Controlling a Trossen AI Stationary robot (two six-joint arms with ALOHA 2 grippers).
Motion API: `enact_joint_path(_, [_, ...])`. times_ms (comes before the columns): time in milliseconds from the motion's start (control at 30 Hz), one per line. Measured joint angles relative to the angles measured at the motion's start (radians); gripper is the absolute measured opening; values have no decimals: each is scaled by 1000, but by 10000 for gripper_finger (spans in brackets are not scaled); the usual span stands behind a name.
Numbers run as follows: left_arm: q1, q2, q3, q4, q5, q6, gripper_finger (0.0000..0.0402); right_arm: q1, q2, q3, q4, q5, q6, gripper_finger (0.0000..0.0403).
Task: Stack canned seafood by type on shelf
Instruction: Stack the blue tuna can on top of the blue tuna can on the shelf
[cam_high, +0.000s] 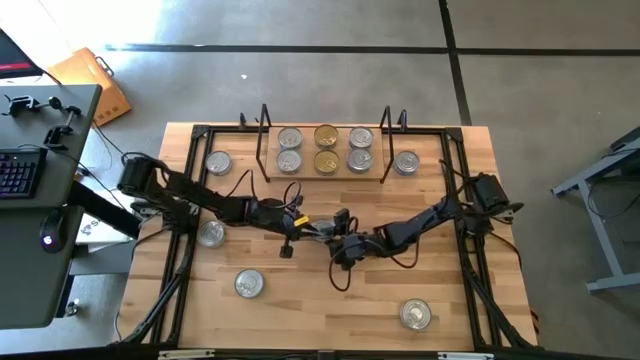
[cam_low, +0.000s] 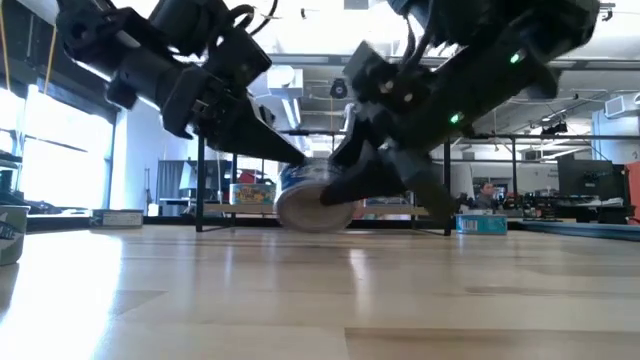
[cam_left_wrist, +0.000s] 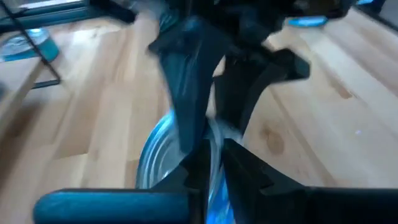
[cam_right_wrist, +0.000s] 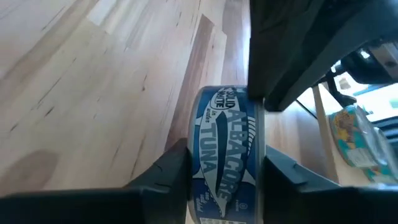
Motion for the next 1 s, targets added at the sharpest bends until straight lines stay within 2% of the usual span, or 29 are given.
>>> enact_joint_path(67, [-17,-48,1,-92,-78,-4,47,19,-33,0,-48,54,0,118])
enact_joint_path(200, [-73,-166,0,-251,-301,-70,50,42,-132,45,-226,202,49,118])
enact_joint_path(300, [-133,-232,0,-301,-401,-74,44,3,-196,124,-423,286,96,118])
enact_joint_path(367, [-164,-251,0,-293,-438,-67,41,-51,-214,192,-575,305,115,118])
enact_joint_path(533, [-218,-247,0,-286,-501,-52,34,-252,-212,340,-809,256,89,118])
enact_joint_path(667, [-240,-220,0,-287,-529,-52,31,-426,-207,360,-826,189,-2,118])
enact_joint_path(800, [-246,-200,0,-278,-559,-60,30,-567,-207,360,-841,141,-23,118])
enact_joint_path(900, [-246,-193,-1,-269,-560,-59,30,-638,-200,360,-836,75,-23,118])
enact_joint_path(1000, [-244,-193,-1,-266,-560,-58,30,-673,-179,360,-821,68,-30,118])
